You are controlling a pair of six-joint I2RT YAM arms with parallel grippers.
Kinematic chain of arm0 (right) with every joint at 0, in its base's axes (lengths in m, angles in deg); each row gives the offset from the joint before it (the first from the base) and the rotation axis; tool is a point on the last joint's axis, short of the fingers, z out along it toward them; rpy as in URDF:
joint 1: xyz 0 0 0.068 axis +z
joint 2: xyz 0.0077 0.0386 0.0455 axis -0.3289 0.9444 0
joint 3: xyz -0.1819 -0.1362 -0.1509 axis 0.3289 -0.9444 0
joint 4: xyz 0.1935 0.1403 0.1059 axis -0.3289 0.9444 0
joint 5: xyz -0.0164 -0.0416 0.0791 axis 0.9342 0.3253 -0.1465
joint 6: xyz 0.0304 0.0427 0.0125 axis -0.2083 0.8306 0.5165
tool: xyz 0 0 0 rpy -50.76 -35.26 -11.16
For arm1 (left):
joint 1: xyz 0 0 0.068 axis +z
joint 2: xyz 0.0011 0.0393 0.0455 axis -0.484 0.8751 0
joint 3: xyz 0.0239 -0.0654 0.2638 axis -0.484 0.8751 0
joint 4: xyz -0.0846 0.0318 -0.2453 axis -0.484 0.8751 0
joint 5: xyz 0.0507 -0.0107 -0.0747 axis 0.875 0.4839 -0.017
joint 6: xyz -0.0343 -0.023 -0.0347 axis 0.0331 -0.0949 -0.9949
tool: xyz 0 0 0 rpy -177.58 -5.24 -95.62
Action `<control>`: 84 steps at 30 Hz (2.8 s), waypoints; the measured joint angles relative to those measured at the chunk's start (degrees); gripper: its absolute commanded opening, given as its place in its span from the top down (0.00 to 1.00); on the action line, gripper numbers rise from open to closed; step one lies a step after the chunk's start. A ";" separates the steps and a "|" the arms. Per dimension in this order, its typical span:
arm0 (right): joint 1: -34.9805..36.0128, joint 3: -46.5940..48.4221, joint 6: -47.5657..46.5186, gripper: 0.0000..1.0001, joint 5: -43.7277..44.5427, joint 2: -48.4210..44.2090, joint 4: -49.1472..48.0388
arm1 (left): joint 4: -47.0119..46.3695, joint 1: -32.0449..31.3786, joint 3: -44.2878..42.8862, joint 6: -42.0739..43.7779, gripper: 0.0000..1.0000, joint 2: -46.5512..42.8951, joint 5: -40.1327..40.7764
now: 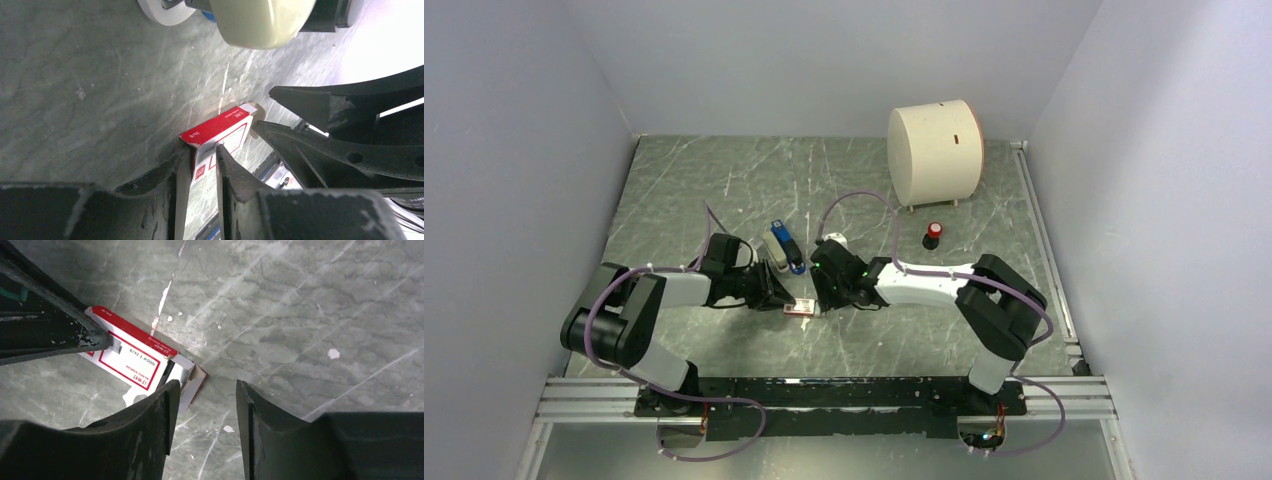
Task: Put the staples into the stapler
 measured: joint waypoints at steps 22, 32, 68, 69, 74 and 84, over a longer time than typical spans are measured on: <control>-0.35 1.27 0.81 0.70 -1.42 0.07 2.93 | 6.01 -0.11 -1.51 3.02 0.50 -4.44 4.98; -0.59 1.09 1.92 0.47 -4.98 0.20 0.48 | 5.38 -0.11 -1.25 2.95 0.49 -4.63 4.72; -1.90 1.66 4.44 0.93 -1.01 2.60 1.90 | 5.40 -0.09 -0.55 4.13 0.69 -4.28 6.10; -2.08 1.66 4.44 0.93 -0.87 2.60 1.92 | 5.42 -0.09 -0.57 4.15 0.69 -4.28 6.10; -3.23 1.53 4.20 0.87 0.37 2.38 2.19 | 6.12 -0.11 -0.96 4.37 0.60 -4.26 6.12; -7.26 -1.09 1.27 0.84 3.87 -0.33 3.72 | 9.33 -0.11 -3.37 4.52 0.52 -4.96 8.94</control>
